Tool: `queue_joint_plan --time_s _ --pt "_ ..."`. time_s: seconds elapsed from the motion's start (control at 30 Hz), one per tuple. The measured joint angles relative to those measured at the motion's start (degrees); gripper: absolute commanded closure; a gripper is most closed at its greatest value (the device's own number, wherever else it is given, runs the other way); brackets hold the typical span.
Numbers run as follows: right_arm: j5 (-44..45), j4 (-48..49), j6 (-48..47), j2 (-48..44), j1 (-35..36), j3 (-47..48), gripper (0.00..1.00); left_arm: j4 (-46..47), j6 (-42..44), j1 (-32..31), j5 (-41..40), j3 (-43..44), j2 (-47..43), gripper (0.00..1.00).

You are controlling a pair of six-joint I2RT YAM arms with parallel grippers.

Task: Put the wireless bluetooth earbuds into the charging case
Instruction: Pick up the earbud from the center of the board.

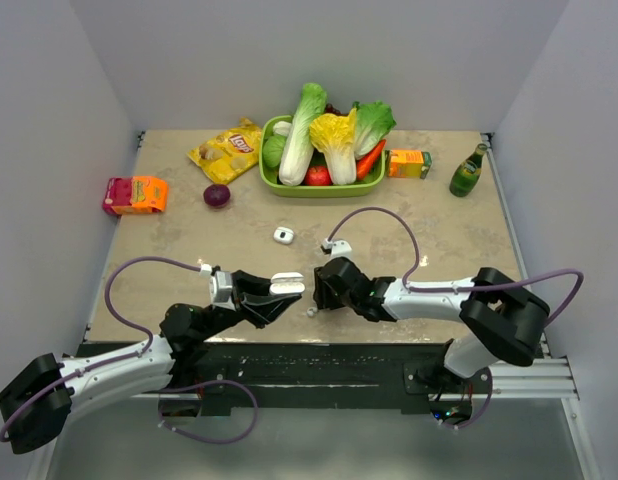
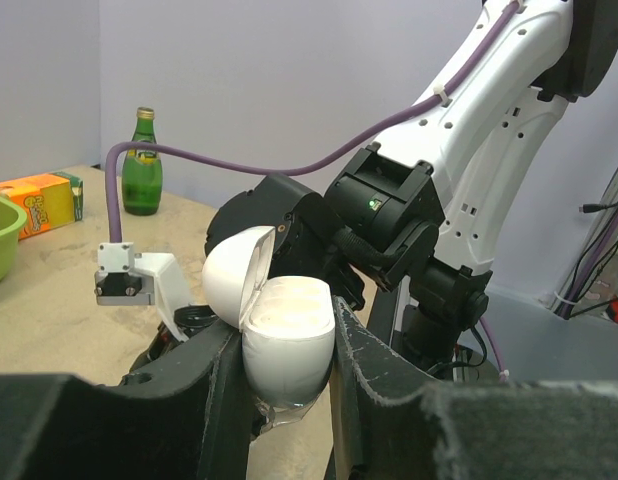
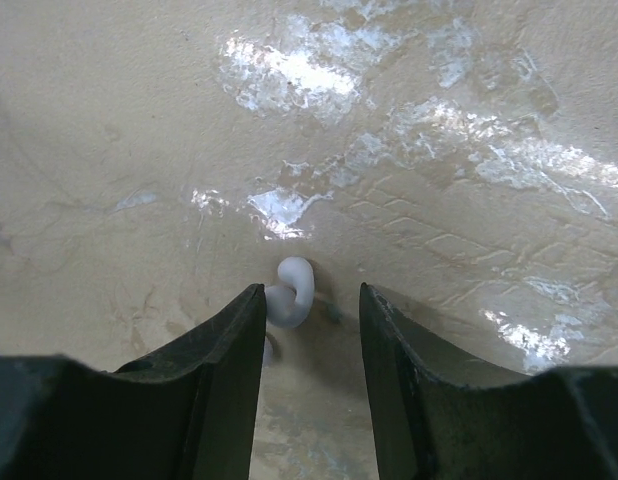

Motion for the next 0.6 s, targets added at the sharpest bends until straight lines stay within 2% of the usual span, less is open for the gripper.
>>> queue_joint_plan --time_s 0.2,0.3,0.43,0.53,0.6 --pt "-1.6 1.0 0.0 0.8 0.0 0.1 0.62 0.0 0.0 0.0 0.0 0.0 -0.1 1.00" --pt "-1.8 1.3 0.1 0.8 0.0 0.1 0.69 0.0 0.0 0.0 0.0 0.0 -0.1 1.00" --pt "-2.1 1.7 0.0 0.8 0.0 0.3 0.82 0.0 0.0 0.0 0.0 0.0 0.0 1.00" --pt "-2.5 2.1 0.0 0.8 0.0 0.3 0.88 0.0 0.0 0.0 0.0 0.0 -0.1 1.00" --pt "-2.5 2.2 -0.1 0.8 0.0 0.4 0.89 0.0 0.0 0.0 0.0 0.0 -0.1 1.00"
